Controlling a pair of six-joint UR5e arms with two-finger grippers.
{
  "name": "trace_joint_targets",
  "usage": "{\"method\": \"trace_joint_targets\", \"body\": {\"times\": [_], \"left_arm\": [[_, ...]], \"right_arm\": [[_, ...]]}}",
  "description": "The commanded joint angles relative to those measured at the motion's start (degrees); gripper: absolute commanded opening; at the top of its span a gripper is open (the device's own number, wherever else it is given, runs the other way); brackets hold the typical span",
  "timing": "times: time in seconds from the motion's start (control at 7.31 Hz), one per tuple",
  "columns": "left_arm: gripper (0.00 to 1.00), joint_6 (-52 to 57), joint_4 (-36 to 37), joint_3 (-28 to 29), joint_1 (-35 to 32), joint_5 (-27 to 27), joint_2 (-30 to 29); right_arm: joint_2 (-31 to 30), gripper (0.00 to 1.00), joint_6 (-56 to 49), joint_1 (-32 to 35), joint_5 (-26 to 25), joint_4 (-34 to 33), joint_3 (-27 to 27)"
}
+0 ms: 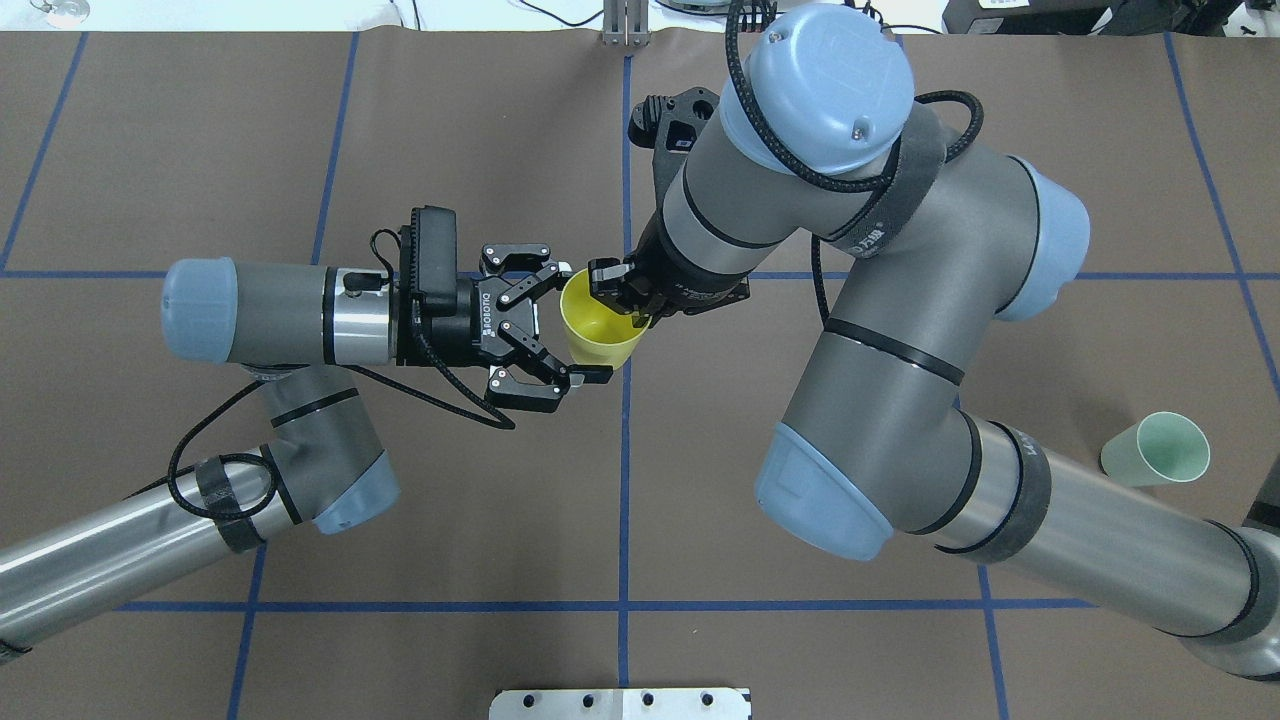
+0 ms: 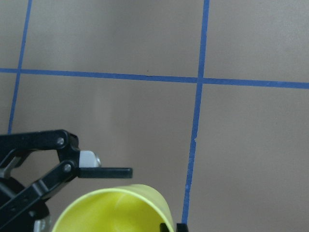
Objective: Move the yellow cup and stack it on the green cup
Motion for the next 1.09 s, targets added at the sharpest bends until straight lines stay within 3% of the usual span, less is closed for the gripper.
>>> {"method": "trace_joint_targets", "body": {"times": [0.0,0.27,0.55,0.96], "left_arm": [[1.0,0.0,-0.1,0.1,-0.1,2.4,0.0],[1.0,-0.1,0.1,0.2,-0.1,3.1,0.1],[1.0,-0.2,0.1,0.8,-0.1,4.2,0.2],[1.0,-0.4,0.8,1.2,-0.3,8.3,0.6]], "right_arm": [[-0.5,0.0,0.1,0.6,0.0,-0.4,0.2],[-4.0,0.0,0.1,2.3,0.2,-0.4,3.7],[-5.5,0.0,0.1,5.8,1.2,-0.6,3.8],[-8.3,0.0,-0.2,15.6,1.2,-0.9,3.5]]}}
